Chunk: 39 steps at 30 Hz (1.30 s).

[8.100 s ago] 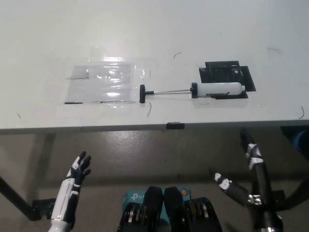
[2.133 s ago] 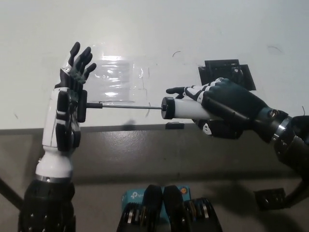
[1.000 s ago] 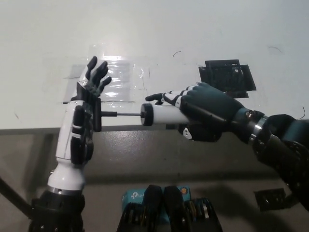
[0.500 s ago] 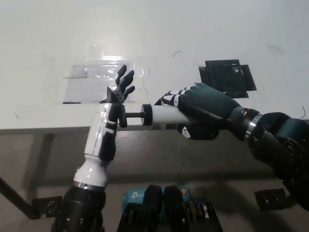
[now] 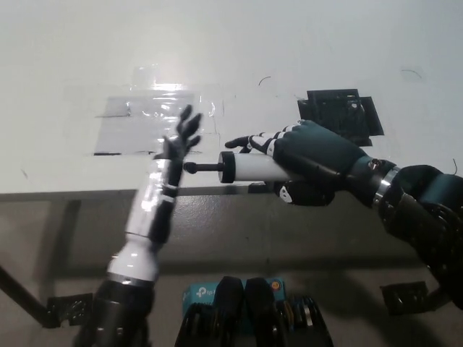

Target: The robot uses right hand to pick up a small white air pumper and uses its left hand to compress it, and then puts it on the desk

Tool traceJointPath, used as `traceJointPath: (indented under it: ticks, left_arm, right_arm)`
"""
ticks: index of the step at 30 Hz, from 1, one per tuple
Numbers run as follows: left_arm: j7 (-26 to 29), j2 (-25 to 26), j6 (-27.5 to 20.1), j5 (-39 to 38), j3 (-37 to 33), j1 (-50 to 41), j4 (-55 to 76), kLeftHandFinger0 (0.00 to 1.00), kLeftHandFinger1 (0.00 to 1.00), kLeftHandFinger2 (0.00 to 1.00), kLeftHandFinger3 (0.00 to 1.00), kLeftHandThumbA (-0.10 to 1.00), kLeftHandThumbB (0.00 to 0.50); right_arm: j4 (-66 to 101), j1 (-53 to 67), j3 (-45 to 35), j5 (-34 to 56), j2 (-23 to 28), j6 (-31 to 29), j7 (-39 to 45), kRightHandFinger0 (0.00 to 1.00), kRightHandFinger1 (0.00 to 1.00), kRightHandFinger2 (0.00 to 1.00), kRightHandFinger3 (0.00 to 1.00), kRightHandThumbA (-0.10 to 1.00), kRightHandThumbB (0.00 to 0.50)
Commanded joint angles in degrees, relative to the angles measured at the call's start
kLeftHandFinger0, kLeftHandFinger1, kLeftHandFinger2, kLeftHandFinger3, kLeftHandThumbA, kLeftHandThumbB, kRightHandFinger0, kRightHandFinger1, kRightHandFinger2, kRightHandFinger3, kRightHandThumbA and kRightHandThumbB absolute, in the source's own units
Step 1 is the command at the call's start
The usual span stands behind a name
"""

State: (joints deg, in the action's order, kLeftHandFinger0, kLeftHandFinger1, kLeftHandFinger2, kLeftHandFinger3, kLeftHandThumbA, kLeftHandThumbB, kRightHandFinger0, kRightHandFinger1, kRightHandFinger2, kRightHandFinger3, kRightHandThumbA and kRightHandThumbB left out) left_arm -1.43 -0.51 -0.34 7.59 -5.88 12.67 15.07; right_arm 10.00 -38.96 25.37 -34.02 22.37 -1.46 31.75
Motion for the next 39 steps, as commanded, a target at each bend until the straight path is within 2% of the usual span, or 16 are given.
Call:
traceJointPath:
  ticks: [1,3,6,7,8,11,14,15,18,20,23,26,29,34,38,39]
  left_arm:
    - [0.0,3.6,-2.6,-3.8,4.5,-0.3,1.0,1.00,1.00,1.00,1.00,1.00,0.163]
    - [0.4,5.0,-2.9,-4.6,6.8,-1.3,1.0,1.00,1.00,1.00,1.00,1.00,0.165]
    - [0.4,7.6,-4.8,-6.5,10.6,-2.8,-0.4,1.00,1.00,1.00,1.00,1.00,0.130]
    - [0.6,8.6,-6.3,-7.2,12.3,-3.3,-1.4,1.00,1.00,1.00,1.00,1.00,0.105]
    - [0.3,9.6,-7.6,-8.9,13.9,-4.0,-2.4,1.00,1.00,1.00,1.00,1.00,0.075]
    - [0.2,10.2,-9.1,-9.2,15.2,-5.2,-2.8,1.00,1.00,1.00,1.00,1.00,0.047]
    - [-0.2,9.9,-10.1,-8.4,14.8,-7.4,-1.8,1.00,1.00,1.00,1.00,1.00,0.098]
    - [-0.3,9.8,-10.3,-8.3,14.6,-7.9,-1.6,1.00,1.00,1.00,1.00,1.00,0.100]
    - [-0.7,8.7,-11.7,-7.6,12.9,-10.5,-0.4,1.00,1.00,1.00,1.00,1.00,0.122]
    - [-1.4,8.4,-12.1,-6.6,10.9,-12.9,0.9,1.00,1.00,1.00,1.00,1.00,0.167]
    - [-2.0,7.7,-13.4,-6.1,8.4,-16.0,1.4,1.00,1.00,1.00,1.00,1.00,0.205]
    - [-1.7,7.5,-16.0,-4.0,6.5,-18.8,0.6,1.00,1.00,1.00,1.00,1.00,0.209]
    - [-1.6,7.5,-17.5,-3.3,5.5,-20.0,-0.8,1.00,1.00,1.00,1.00,1.00,0.201]
    - [-1.1,7.5,-18.9,-1.0,5.0,-21.0,-1.4,1.00,1.00,1.00,1.00,1.00,0.181]
    - [-1.4,8.0,-20.4,-1.3,5.0,-20.8,-2.7,1.00,1.00,1.00,1.00,1.00,0.181]
    - [-1.4,8.1,-20.8,-1.5,5.1,-20.7,-3.0,1.00,1.00,1.00,1.00,1.00,0.181]
  right_arm:
    - [0.9,-1.7,-2.9,-0.3,2.0,-1.9,-1.4,0.01,0.49,0.76,0.92,-0.10,0.193]
    - [0.5,-1.4,-3.2,-0.2,2.1,-2.5,-1.7,0.01,0.49,0.76,0.92,-0.10,0.194]
    - [0.5,-0.5,-3.7,-0.5,3.0,-2.0,-0.9,0.02,0.50,0.77,0.92,-0.10,0.193]
    - [0.0,-0.3,-3.9,-0.4,3.3,-2.7,-1.4,0.02,0.50,0.77,0.91,-0.10,0.201]
    - [-1.1,-0.3,-4.4,-0.4,3.7,-3.8,-2.4,0.02,0.50,0.76,0.90,-0.10,0.186]
    - [-3.7,-0.7,-6.0,-0.6,4.1,-4.5,-4.5,0.02,0.51,0.78,0.91,-0.10,0.174]
    - [-7.9,-2.4,-7.9,-0.9,4.3,-3.1,-5.1,0.03,0.53,0.82,0.97,-0.10,0.152]
    - [-8.6,-2.8,-8.2,-1.5,4.4,-2.5,-5.0,0.04,0.54,0.83,0.99,-0.10,0.151]
    - [-14.5,-5.6,-8.9,-3.4,4.3,-2.6,-6.9,0.05,0.55,0.86,1.00,-0.10,0.143]
    - [-20.5,-8.3,-9.2,-3.7,4.0,-3.4,-8.7,0.06,0.56,0.86,1.00,-0.10,0.142]
    - [-28.6,-11.6,-8.4,-4.5,3.7,-5.7,-11.5,0.09,0.57,0.85,1.00,-0.10,0.132]
    - [-36.5,-14.5,-7.6,-5.0,2.7,-7.7,-14.8,0.06,0.55,0.83,0.98,-0.10,0.129]
    - [-43.5,-17.0,-6.7,-5.7,1.5,-8.9,-18.1,0.06,0.52,0.80,0.93,-0.10,0.149]
    - [-48.2,-18.5,-4.5,-8.0,0.1,-6.8,-20.9,0.07,0.54,0.83,0.97,-0.10,0.128]
    - [-50.2,-18.3,-4.2,-6.6,-1.1,-6.3,-20.7,0.16,0.56,0.87,1.00,-0.10,0.197]
    - [-49.7,-18.0,-4.3,-6.1,-1.2,-5.8,-19.5,0.16,0.51,0.77,0.86,-0.10,0.199]
